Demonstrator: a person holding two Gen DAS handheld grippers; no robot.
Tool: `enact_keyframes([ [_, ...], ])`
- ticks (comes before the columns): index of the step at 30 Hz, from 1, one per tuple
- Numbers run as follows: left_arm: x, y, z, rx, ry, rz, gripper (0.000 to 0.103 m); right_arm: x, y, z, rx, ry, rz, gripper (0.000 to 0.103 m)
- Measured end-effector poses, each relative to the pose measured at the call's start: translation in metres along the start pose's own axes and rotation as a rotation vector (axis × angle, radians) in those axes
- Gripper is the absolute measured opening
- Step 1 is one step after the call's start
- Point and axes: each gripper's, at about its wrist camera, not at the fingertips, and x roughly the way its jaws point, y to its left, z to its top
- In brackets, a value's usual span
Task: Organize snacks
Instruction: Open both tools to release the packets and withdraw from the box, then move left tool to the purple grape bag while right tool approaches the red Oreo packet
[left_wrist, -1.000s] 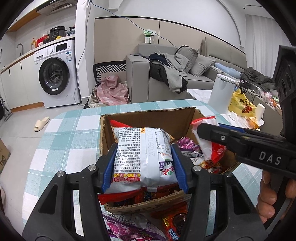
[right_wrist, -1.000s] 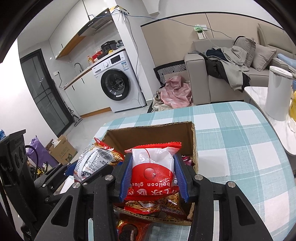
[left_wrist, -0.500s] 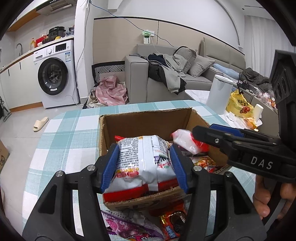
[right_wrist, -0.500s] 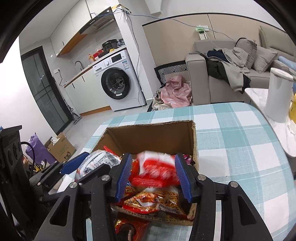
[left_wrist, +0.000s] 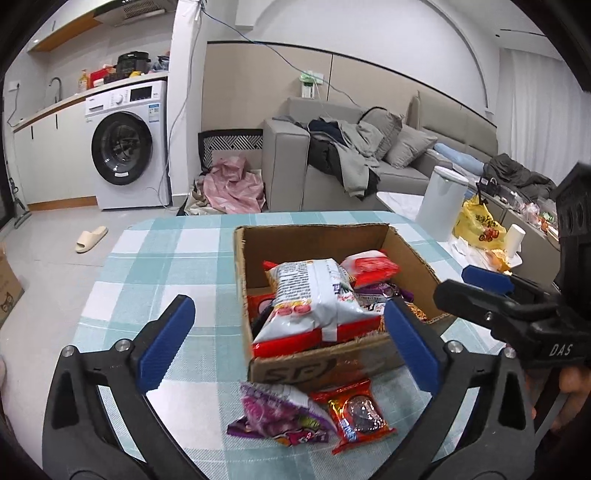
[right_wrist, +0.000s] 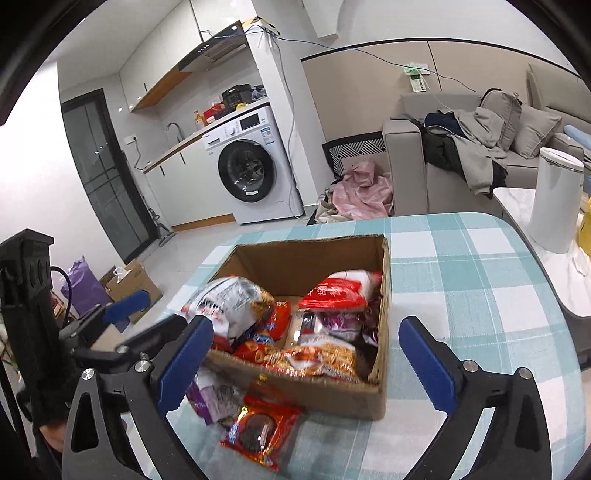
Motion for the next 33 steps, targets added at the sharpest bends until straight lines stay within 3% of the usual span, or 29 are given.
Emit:
enact_keyframes([
  [16, -0.043, 0.003, -0.026, 0.026, -0.006, 0.023, 0.102, -0.024, 0.002, -0.028, 0.01, -0.029, -0.012, 0.102],
  [24, -0.049, 0.005, -0.032, 0.054, 0.0, 0.046, 0.102, -0.029, -0.003, -0.039, 0.018, 0.001, -0.007, 0.103],
  [33, -0.046, 0.013, -0.034, 0.042, 0.014, 0.052, 0.102, -0.003, 0.0, -0.056, 0.007, 0.109, -0.049, 0.103],
])
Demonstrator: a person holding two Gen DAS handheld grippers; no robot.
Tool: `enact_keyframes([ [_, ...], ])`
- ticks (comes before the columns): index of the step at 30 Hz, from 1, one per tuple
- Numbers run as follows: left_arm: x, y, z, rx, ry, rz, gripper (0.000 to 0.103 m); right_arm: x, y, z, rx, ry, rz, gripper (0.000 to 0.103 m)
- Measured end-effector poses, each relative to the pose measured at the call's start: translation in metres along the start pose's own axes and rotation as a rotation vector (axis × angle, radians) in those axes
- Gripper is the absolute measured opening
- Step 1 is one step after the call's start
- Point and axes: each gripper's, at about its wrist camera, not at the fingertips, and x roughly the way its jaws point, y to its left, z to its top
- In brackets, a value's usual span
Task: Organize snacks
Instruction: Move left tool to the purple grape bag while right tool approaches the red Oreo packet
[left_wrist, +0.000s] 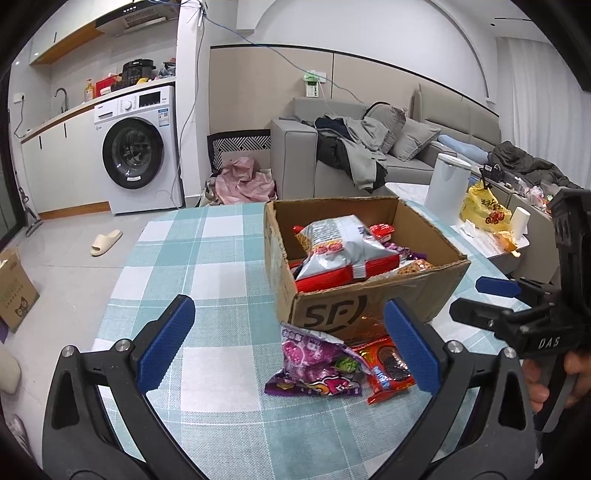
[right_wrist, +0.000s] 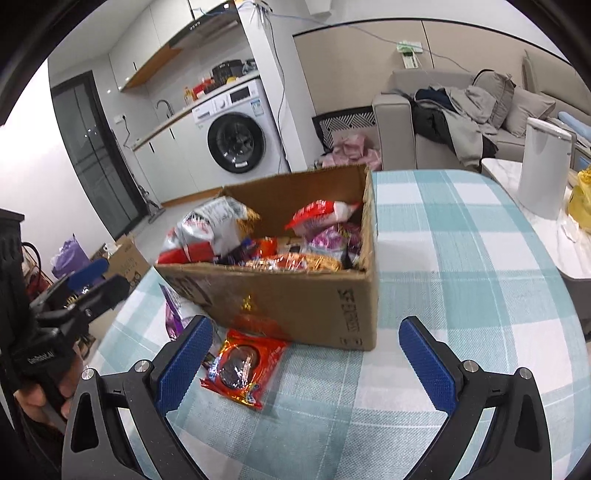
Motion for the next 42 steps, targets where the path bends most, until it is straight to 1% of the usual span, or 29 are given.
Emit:
enact_keyframes([
  [8, 0.019, 0.013, -0.006, -0.038, 0.05, 0.01, 0.102, 0.028, 0.019, -0.013, -0.026, 0.084, 0.0, 0.102],
  [18, 0.037, 0.019, -0.013, -0.036, 0.091, 0.021, 0.102, 0.06, 0.044, -0.032, -0.077, 0.166, -0.005, 0.102],
  [30, 0.049, 0.02, -0.019, -0.033, 0.113, 0.021, 0.102, 0.083, 0.056, -0.04, -0.076, 0.204, -0.025, 0.103],
  [36, 0.057, 0.019, -0.022, -0.019, 0.134, 0.02, 0.102, 0.088, 0.05, -0.04, -0.064, 0.233, -0.046, 0.102],
  [42, 0.063, 0.014, -0.027, 0.005, 0.16, 0.007, 0.102, 0.093, 0.048, -0.04, -0.045, 0.248, -0.038, 0.102],
])
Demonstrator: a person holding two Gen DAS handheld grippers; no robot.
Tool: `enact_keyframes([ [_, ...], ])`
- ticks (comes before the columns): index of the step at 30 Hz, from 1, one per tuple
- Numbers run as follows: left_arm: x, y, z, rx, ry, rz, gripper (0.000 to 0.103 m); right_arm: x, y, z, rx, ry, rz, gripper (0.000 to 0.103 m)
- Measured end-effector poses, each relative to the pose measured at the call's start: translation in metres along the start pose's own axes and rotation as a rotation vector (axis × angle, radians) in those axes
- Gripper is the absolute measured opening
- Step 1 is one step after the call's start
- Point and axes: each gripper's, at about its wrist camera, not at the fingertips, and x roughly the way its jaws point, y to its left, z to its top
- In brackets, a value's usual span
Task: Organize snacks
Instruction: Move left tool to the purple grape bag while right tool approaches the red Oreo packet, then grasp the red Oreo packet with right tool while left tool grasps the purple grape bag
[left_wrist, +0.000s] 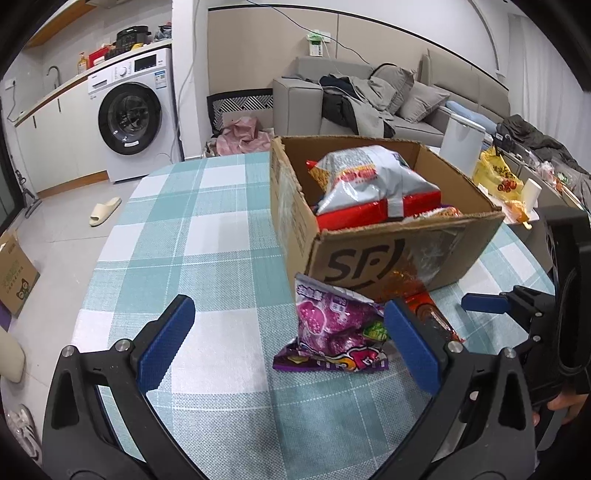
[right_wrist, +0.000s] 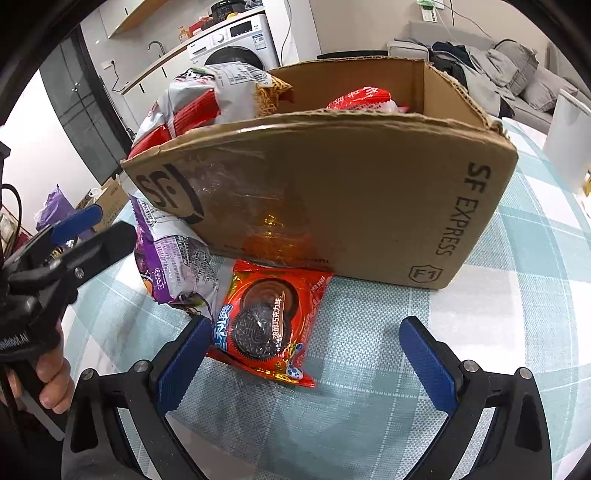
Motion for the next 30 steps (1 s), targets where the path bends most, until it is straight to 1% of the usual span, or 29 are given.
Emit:
enact_keyframes([
  [8, 0.005, -0.001, -0.003, -0.002, 0.013, -0.01, 0.102, 0.002, 0.017, -0.001, -0.058, -0.019, 0.005, 0.101],
  [11, 0.004, -0.002, -0.004, 0.004, 0.019, -0.01, 0.102, 0.007, 0.021, -0.001, -0.064, -0.011, -0.005, 0.091],
  [12, 0.004, -0.003, -0.004, 0.008, 0.021, -0.01, 0.102, 0.006, 0.02, -0.001, -0.065, -0.017, -0.006, 0.085],
  [14, 0.005, -0.004, -0.005, 0.015, 0.025, -0.01, 0.102, 0.006, 0.019, 0.001, -0.057, -0.015, 0.006, 0.079],
  [15, 0.005, -0.004, -0.006, 0.017, 0.028, -0.013, 0.102, 0.005, 0.016, 0.001, -0.052, -0.014, 0.018, 0.074],
  [16, 0.006, -0.004, -0.006, 0.02, 0.034, -0.015, 0.102, 0.005, 0.017, 0.001, -0.051, -0.013, 0.024, 0.072],
  [18, 0.007, -0.006, -0.007, 0.026, 0.039, -0.015, 0.102, 0.004, 0.018, 0.002, -0.049, -0.012, 0.031, 0.063],
  [21, 0.009, -0.008, -0.008, 0.032, 0.046, -0.018, 0.102, 0.004, 0.018, 0.003, -0.039, -0.006, 0.063, 0.053],
  [24, 0.01, -0.009, -0.008, 0.04, 0.055, -0.018, 0.102, 0.003, 0.02, 0.002, -0.039, -0.016, 0.071, 0.048],
  [30, 0.01, -0.012, -0.009, 0.063, 0.068, -0.061, 0.102, -0.004, 0.016, 0.006, -0.025, -0.045, 0.08, 0.047],
])
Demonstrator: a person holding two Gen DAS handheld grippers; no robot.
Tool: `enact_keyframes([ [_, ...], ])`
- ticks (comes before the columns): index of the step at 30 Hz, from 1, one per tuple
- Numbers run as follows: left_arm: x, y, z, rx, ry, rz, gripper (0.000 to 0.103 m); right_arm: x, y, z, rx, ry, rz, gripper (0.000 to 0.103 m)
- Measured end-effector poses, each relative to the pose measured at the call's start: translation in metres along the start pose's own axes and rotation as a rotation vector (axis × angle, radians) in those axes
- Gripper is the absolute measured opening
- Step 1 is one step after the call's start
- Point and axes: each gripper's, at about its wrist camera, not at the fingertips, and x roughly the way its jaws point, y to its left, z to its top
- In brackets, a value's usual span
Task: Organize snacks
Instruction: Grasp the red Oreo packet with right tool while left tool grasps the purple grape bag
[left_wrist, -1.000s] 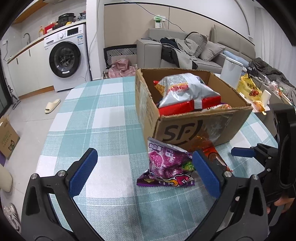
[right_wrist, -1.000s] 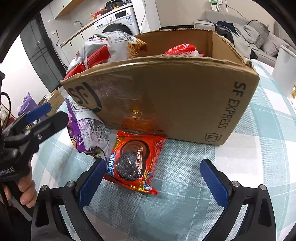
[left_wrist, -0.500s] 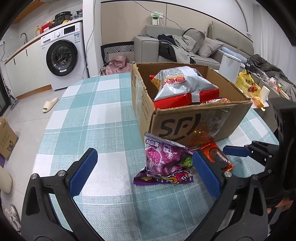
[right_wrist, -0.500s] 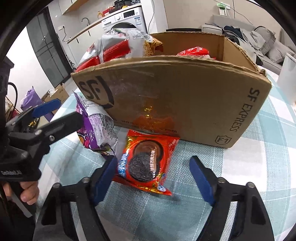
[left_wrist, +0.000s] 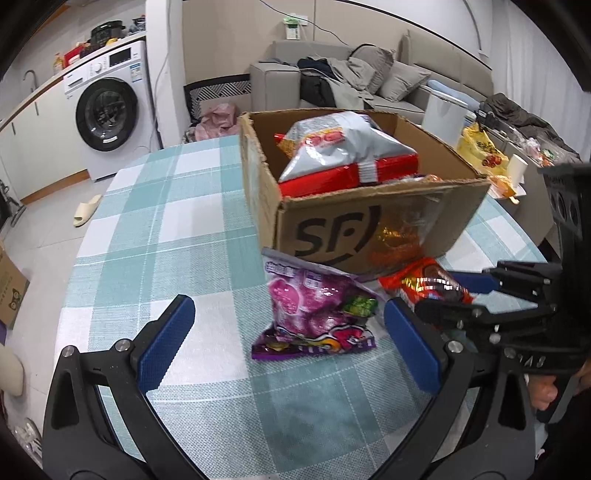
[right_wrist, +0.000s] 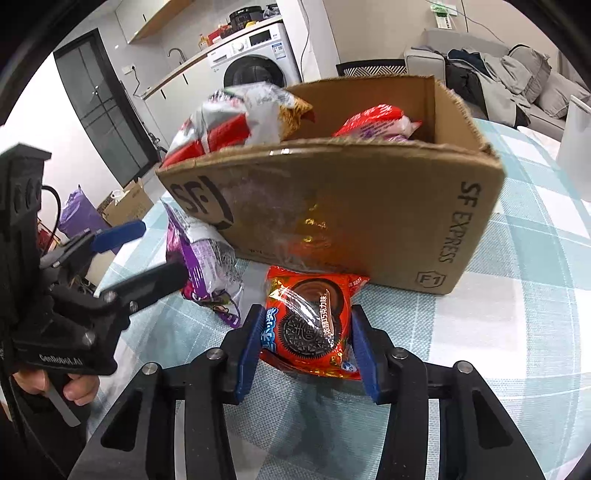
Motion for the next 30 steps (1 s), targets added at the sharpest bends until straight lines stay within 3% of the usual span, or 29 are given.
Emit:
enact_keyframes([
  [7, 0.005, -0.008, -0.004, 0.04, 0.033, -0.011, 0.102, -0.012, -0.006, -0.001, 0.015, -0.029, 0.011, 0.046],
  [19, 0.024, -0.015, -0.01, 0.056, 0.074, 0.035, 0.101, -0.017, -0.015, -0.009, 0.018, -0.03, 0.016, 0.046],
  [24, 0.029, -0.013, -0.01, 0.043, 0.09, 0.002, 0.08, -0.018, -0.015, -0.007, 0.019, -0.029, 0.015, 0.046],
  [27, 0.03, -0.011, -0.01, 0.024, 0.085, -0.041, 0.062, -0.019, -0.014, -0.008, 0.015, -0.031, 0.017, 0.046],
  [30, 0.031, -0.012, -0.011, 0.027, 0.073, -0.055, 0.057, -0.018, -0.014, -0.008, 0.013, -0.032, 0.016, 0.046],
])
